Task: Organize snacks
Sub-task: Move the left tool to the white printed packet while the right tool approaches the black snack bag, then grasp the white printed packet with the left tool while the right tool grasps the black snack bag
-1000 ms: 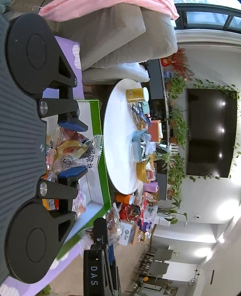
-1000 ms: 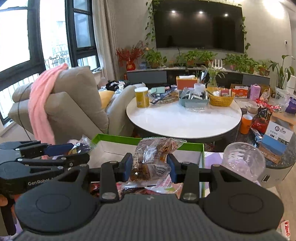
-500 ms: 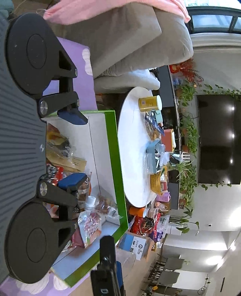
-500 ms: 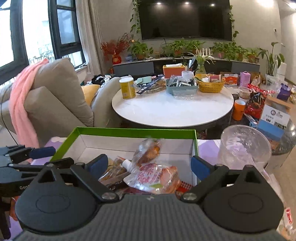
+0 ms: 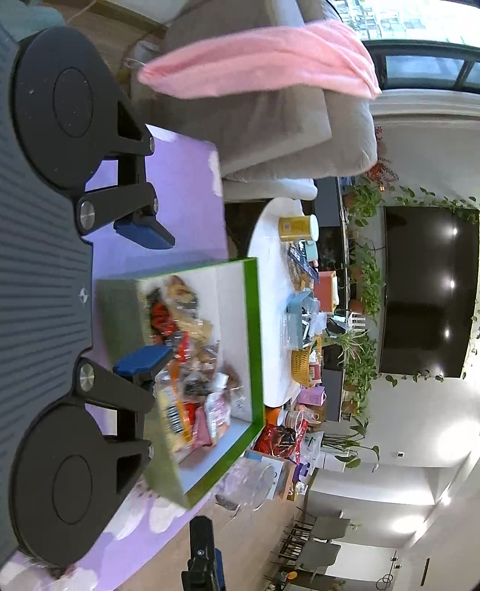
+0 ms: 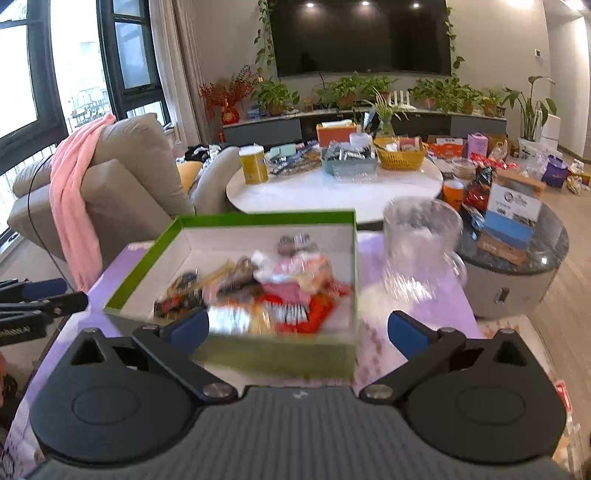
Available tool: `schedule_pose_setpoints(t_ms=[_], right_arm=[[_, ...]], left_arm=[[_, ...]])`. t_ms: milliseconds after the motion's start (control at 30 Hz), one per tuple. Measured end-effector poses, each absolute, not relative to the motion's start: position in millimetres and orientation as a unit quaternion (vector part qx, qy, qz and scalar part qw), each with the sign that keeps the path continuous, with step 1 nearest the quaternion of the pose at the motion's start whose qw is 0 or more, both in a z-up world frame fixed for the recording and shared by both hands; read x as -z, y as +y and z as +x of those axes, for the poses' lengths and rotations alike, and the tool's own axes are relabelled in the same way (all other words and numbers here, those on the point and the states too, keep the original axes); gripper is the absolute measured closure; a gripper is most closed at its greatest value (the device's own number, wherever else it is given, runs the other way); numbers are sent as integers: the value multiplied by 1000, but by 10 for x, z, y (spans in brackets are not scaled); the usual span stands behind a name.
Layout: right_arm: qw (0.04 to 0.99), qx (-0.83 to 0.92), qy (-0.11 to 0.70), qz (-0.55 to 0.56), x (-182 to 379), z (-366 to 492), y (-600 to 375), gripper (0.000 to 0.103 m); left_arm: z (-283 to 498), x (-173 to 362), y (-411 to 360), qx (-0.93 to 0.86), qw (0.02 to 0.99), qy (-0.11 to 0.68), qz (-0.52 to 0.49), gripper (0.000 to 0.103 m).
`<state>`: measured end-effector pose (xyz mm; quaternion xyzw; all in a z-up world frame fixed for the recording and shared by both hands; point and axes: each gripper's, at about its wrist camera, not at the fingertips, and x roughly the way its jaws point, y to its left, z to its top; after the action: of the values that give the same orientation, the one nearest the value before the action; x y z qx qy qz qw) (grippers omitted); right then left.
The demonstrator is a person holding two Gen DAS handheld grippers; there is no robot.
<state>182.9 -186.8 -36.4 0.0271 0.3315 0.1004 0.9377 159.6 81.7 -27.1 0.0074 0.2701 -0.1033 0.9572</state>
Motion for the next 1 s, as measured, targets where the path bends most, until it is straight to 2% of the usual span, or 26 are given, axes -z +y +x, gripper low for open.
schedule_pose_setpoints(t_ms=[400, 600, 1000], right_arm=[[910, -101, 397, 64, 772, 1126, -1984, 35], [905, -103, 409, 45, 901, 936, -1878, 34], [904, -94, 411, 63, 941, 789, -1863, 34]], left_arm=[[713, 590, 921, 120, 946, 301, 5, 46], [380, 679, 973, 128, 944, 302, 12, 44], [159, 905, 920, 156, 931, 327, 36, 43]])
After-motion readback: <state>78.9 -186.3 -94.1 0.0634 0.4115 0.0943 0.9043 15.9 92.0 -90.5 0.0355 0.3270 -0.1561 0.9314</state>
